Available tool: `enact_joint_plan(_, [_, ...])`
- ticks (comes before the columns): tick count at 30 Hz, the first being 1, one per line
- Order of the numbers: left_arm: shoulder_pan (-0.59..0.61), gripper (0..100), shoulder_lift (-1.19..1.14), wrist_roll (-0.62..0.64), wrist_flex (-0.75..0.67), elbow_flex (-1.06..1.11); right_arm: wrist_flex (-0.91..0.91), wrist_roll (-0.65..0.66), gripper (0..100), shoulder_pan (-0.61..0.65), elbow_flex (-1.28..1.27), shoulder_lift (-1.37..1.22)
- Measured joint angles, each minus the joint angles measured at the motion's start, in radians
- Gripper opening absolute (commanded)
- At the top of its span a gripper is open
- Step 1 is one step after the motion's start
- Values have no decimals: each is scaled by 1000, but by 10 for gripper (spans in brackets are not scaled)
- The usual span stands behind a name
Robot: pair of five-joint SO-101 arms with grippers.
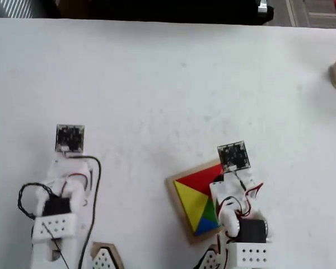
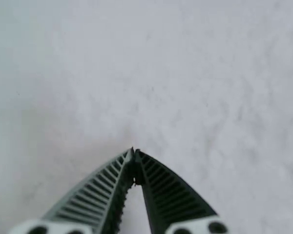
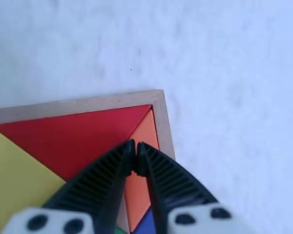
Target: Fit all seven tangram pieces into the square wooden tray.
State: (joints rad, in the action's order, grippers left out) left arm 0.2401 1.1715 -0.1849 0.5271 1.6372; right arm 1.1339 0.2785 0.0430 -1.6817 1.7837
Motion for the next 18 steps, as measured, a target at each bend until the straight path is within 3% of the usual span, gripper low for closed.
enact_joint_plan(5, [0, 26, 196, 0, 9, 66, 87, 0, 18, 0, 0, 0])
enact_joint_plan(13, [0, 25, 382, 0, 394, 66, 127, 0, 18, 0, 0, 2])
enact_joint_plan(18, [0, 25, 474, 0, 496, 66, 127, 0, 18, 0, 0, 2])
